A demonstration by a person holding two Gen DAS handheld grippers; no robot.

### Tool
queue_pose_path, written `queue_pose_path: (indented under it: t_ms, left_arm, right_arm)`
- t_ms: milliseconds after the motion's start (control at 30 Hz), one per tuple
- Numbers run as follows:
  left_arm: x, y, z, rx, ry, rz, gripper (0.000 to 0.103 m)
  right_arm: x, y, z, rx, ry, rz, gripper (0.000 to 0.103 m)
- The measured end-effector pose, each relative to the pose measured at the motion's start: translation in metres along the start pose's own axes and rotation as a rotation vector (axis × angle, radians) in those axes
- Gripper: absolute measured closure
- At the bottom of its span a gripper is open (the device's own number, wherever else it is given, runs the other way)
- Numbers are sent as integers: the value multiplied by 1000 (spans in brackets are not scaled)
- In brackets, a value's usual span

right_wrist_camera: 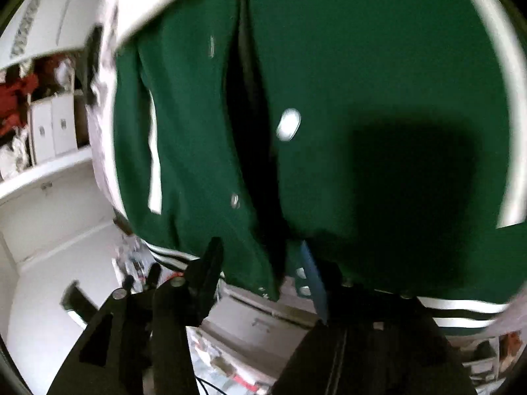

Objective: Fold large clothes

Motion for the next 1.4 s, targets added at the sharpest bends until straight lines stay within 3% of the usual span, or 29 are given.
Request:
queue_pose_path:
  t_ms: [100,200,333,367,400,433,467,500,600,633,700,900,967,1100,1267,1400]
  left_arm:
    - [4,-21,-4,-21,-14,-6,13]
    - [3,-44,-4,-23,-12,-19,13]
    - [0,-76,0,-15,2,-69,13]
    - [0,-83,2,-17,7,-84,13]
    - [1,-94,4,-25,14,-104,13]
    - [4,-106,6,-38,18,-124,13]
    - [8,-115,7,-48,15,-136,13]
    - [17,-131,9,-71,2,-154,13]
    - [33,-176,14,-153,-19,-192,13]
    - [39,-198,18,-195,-25,-209,13]
    - [49,-234,27,-262,-40,-225,13]
    - [66,-351,73,-507,-65,-210,13]
    - [67,-390,96,-597,-82,-188,13]
    - [56,-439,130,-751,-130,-233,13]
    - [22,-450,150,-811,-79,-274,13]
    - [26,-438,132,-735,-86,-253,10]
  right_arm:
    - [50,-53,-7,-108,-77,8,52]
    - [78,-110,-15,-191,-148,98,52]
    - [74,-184,-38,-249,-151,228,52]
    - [60,-199,-39,-252,-114,216,56]
    - [43,-214,-41,-240,-63,188,81]
    - [26,-219,-37,-213,3,208,98]
    - [13,-222,-31,-166,65,220,98]
    - [14,-221,-29,-133,68,210,98]
    - [39,-222,-34,-61,101,144,85]
    - [52,-227,-36,-65,92,122,65]
    - [87,-241,-40,-48,37,140,47]
    - [174,-298,-44,-53,-94,237,43]
    - [188,-321,-45,-92,-106,246,43]
    - [193,-385,-64,-153,-119,277,43]
    - [197,-420,-70,-208,-128,294,43]
    - [188,-416,-75,-208,-126,293,43]
Point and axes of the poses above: each gripper's, at about its wrist camera, not at the fingertips, and x roughly against the way its jaws point, y to its left, z to its underside, the point moved 1 cm from there along -x, roughly the way its jaws point, and after that the axes turned 10 degrees about z, right-handed, at the moved point
